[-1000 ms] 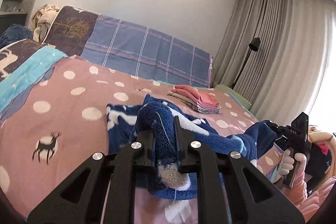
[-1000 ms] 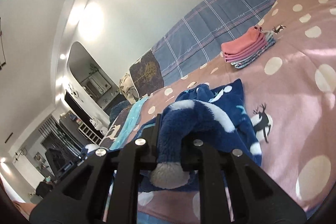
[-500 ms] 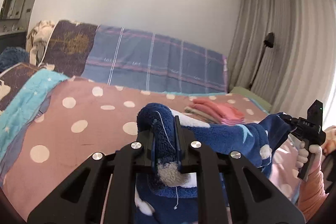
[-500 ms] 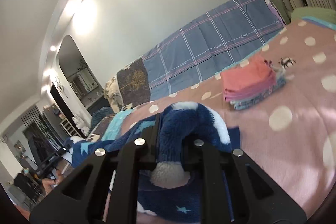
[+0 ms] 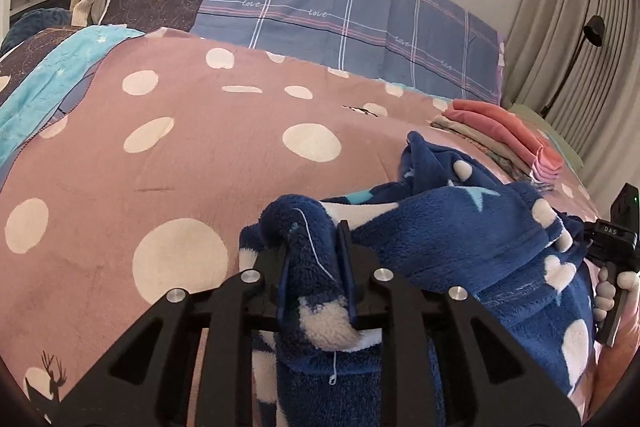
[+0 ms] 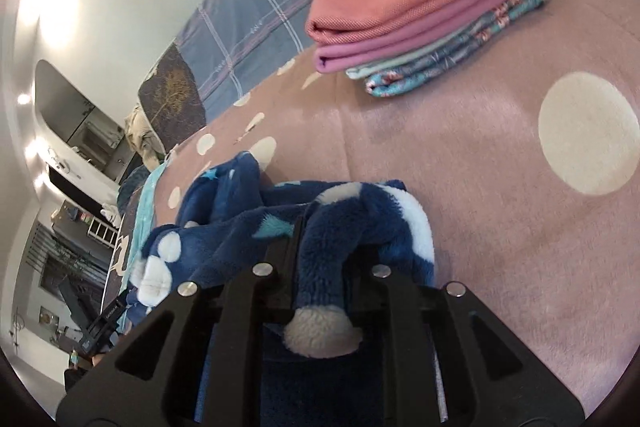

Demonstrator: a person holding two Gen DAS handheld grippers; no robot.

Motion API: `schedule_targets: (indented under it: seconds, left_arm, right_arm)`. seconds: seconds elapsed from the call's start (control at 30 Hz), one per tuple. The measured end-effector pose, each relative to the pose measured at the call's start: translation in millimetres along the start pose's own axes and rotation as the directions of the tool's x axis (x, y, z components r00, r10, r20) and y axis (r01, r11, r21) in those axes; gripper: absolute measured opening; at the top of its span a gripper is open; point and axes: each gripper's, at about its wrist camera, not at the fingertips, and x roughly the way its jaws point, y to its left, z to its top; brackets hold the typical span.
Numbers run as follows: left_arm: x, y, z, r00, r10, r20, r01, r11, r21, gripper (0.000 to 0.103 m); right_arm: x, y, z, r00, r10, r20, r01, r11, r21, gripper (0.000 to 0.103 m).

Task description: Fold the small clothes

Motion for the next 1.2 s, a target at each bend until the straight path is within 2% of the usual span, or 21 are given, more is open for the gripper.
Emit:
schedule_targets:
  seconds: [0.03,0.07,0.1,0.17,0.2,0.27,0.37,0.47,0.57,0.63,0.67,0.7,0.77,0.8,0.87,0.9,0.93,1.03,1.13,1.17,1.2]
  left_arm:
    - [-2.6,0.2,0.2,1.0,-0.008,0.003,0.008,1.0,-0.004,0.024]
    - [-6.6,0.4,0.0,1.0,-0.022,0.01,0.022,1.0,-0.012,0.026]
    - [-9.5,1.3,-0.9,0.999,-0.033,0.015,0.034,0.999,-0.019,0.029]
    - [-22.2,4.0,-3.0,0.997,-0.07,0.022,0.072,0.996,-0.056,0.047]
    - [-24.7,4.3,-4.9,0.996,-0.089,0.024,0.09,0.993,-0.069,0.048]
    - [-36.4,6.8,-10.0,0.985,-0.172,0.02,0.174,0.98,-0.101,0.048]
    - [-42.9,0.8,-18.6,0.951,-0.306,-0.03,0.303,0.949,-0.093,0.048]
    - [-23.9,-13.4,-21.0,0.913,-0.381,-0.143,0.374,0.924,-0.076,0.048]
    - [6.3,-19.9,-8.5,0.911,-0.374,-0.174,0.362,0.927,-0.097,0.048]
    - [20.2,-19.5,14.7,0.92,-0.371,-0.123,0.356,0.926,-0.127,0.048]
    - [22.6,-16.6,26.1,0.932,-0.354,-0.076,0.342,0.93,-0.136,0.049]
    - [23.4,-13.0,37.7,0.947,-0.321,-0.023,0.315,0.938,-0.145,0.049]
    - [20.7,-6.5,54.9,0.983,-0.175,0.061,0.183,0.968,-0.17,0.05]
    - [15.0,-5.7,59.4,0.991,-0.099,0.089,0.112,0.98,-0.166,0.051]
    - [5.5,-6.6,59.3,0.988,-0.1,0.12,0.115,0.986,-0.123,0.066]
    - [2.9,-7.6,58.0,0.987,-0.107,0.117,0.118,0.989,-0.09,0.071]
    - [4.4,-8.4,56.0,0.991,-0.097,0.094,0.102,0.994,-0.048,0.076]
    - [27.7,-1.5,54.2,0.999,-0.047,-0.022,0.046,0.999,-0.003,0.081]
    - [68.2,15.5,55.8,0.985,-0.014,-0.169,0.006,0.999,-0.049,0.081]
    - [76.9,19.2,55.0,0.98,-0.023,-0.197,0.01,0.998,-0.065,0.078]
    - [84.0,21.9,55.6,0.976,-0.044,-0.212,0.027,0.996,-0.082,0.069]
  right_arm:
    - [-1.6,3.0,0.1,1.0,-0.006,-0.005,0.006,1.0,-0.019,0.019]
    - [-3.6,5.3,0.4,1.0,-0.009,-0.007,0.008,0.999,-0.036,0.025]
    - [-6.1,7.3,0.0,1.0,-0.007,-0.008,0.007,0.999,-0.052,0.037]
    - [-17.3,16.7,-2.4,1.0,0.013,-0.005,-0.013,0.995,-0.095,0.049]
    - [-25.3,22.4,-5.5,0.999,0.03,-0.017,-0.033,0.991,-0.131,0.051]
    - [-32.5,28.5,-10.6,0.998,0.049,-0.042,-0.056,0.982,-0.182,0.052]
    - [-33.5,49.6,-27.5,0.993,0.011,-0.118,-0.053,0.933,-0.357,0.052]
    - [-21.4,66.0,-40.9,0.985,-0.049,-0.167,-0.036,0.882,-0.471,0.054]
    - [0.4,77.5,-34.3,0.977,-0.06,-0.205,-0.049,0.872,-0.488,0.056]
    - [11.4,82.8,-21.2,0.977,-0.05,-0.207,-0.055,0.879,-0.474,0.054]
    - [14.4,84.8,-11.4,0.983,-0.044,-0.178,-0.044,0.885,-0.463,0.052]
    - [13.3,84.9,3.2,0.993,-0.026,-0.112,-0.026,0.899,-0.436,0.052]
    - [10.8,76.5,27.9,1.0,-0.011,-0.001,0.01,0.942,-0.335,0.052]
    - [10.6,70.2,34.8,0.999,-0.03,0.021,0.035,0.959,-0.281,0.053]
    - [7.7,57.7,37.9,0.999,-0.025,0.023,0.03,0.974,-0.223,0.053]
    - [5.6,53.5,36.6,0.999,-0.027,0.02,0.031,0.973,-0.229,0.053]
    - [4.3,50.4,35.7,0.999,-0.042,0.022,0.046,0.97,-0.239,0.053]
    - [3.5,30.4,40.4,0.995,-0.1,0.029,0.104,0.97,-0.222,0.06]
    - [21.2,6.1,58.5,0.995,-0.083,-0.05,0.076,0.988,-0.134,0.065]
    - [27.6,0.1,62.8,0.993,-0.089,-0.072,0.08,0.99,-0.116,0.065]
    - [38.0,-4.7,67.9,0.99,-0.105,-0.097,0.095,0.99,-0.105,0.066]
